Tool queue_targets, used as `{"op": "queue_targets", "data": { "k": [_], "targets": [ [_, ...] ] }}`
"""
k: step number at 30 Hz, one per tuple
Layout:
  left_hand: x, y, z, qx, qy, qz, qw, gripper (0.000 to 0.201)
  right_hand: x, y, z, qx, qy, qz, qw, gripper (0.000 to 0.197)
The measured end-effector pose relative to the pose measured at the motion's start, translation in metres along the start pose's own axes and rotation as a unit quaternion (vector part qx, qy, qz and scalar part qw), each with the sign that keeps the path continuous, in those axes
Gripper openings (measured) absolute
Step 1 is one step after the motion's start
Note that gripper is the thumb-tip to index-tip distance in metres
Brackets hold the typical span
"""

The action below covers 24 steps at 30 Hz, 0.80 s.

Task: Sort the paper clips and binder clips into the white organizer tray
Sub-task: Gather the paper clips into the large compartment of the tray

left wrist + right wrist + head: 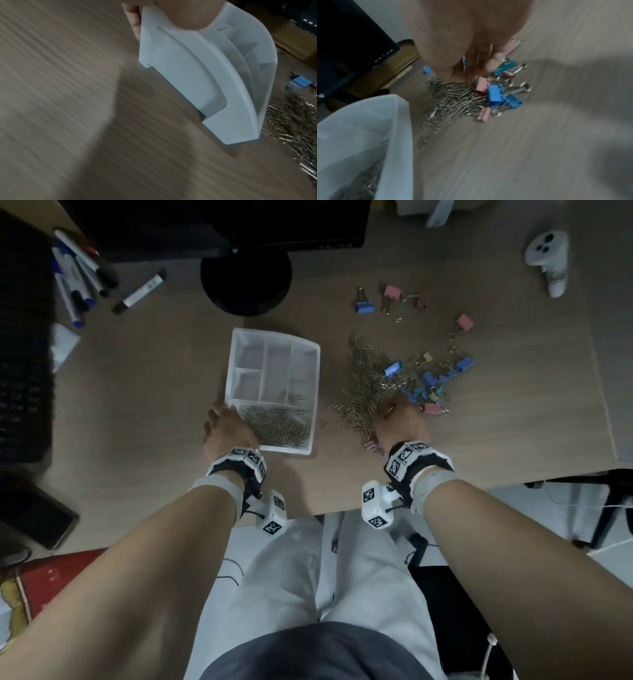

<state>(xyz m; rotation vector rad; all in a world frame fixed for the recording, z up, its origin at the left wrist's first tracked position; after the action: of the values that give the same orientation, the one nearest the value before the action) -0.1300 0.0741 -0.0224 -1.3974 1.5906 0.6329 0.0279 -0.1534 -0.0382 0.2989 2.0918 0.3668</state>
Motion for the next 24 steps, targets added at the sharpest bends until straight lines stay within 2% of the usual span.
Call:
{"op": "queue_targets", "data": {
  "k": [2, 4, 9, 11, 14, 16, 19, 21, 24],
  "targets": [
    [0.003, -0.008, 0.001, 0.010, -0.007, 0.002, 1.000, 0.049, -0.001, -0.021, 0.002, 0.028, -0.005, -0.015, 0.999, 0.061],
    [0.006, -0.015, 0.002, 0.010, -0.010, 0.002, 1.000, 0.049, 0.005, -0.031, 0.006, 0.020, 0.012, -0.031, 0.999, 0.051],
    [0.011, -0.020, 0.006, 0.006, -0.019, 0.003, 1.000, 0.048, 0.010, -0.021, 0.013, -0.018, -0.022, -0.035, 0.999, 0.021],
    [0.012, -0.019, 0.008, 0.002, -0.023, 0.006, 1.000, 0.048, 0.005, -0.015, 0.011, -0.027, -0.031, -0.023, 0.999, 0.017],
    [0.015, -0.019, 0.008, 0.005, -0.038, 0.014, 0.999, 0.047, -0.009, -0.010, 0.005, -0.026, -0.048, 0.033, 0.998, 0.022],
    [0.016, -0.019, 0.007, 0.008, -0.045, 0.022, 0.999, 0.047, -0.016, -0.012, 0.003, -0.020, -0.010, 0.092, 0.996, 0.021],
    [0.016, -0.020, 0.006, 0.008, -0.047, 0.039, 0.998, 0.048, -0.019, -0.022, 0.007, 0.025, 0.057, 0.180, 0.982, 0.044],
    [0.016, -0.021, 0.007, 0.005, -0.049, 0.049, 0.998, 0.049, -0.018, -0.034, 0.014, 0.048, 0.060, 0.185, 0.980, 0.057],
    [0.017, -0.022, 0.008, -0.005, -0.052, 0.058, 0.997, 0.048, -0.023, -0.047, 0.015, 0.066, 0.067, 0.165, 0.982, 0.063]
  ]
}}
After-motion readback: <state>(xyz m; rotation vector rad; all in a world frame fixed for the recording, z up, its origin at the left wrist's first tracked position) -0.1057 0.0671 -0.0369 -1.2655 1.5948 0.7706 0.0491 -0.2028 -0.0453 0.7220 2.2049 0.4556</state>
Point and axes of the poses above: each hand's wrist, its own z-axis towards the middle knuckle, its own x-axis out of the palm, y = z × x, the point moved 1 cm from there along z, towards the middle knuckle, and after that the axes turned 2 degrees about z, right-handed, at the moved point
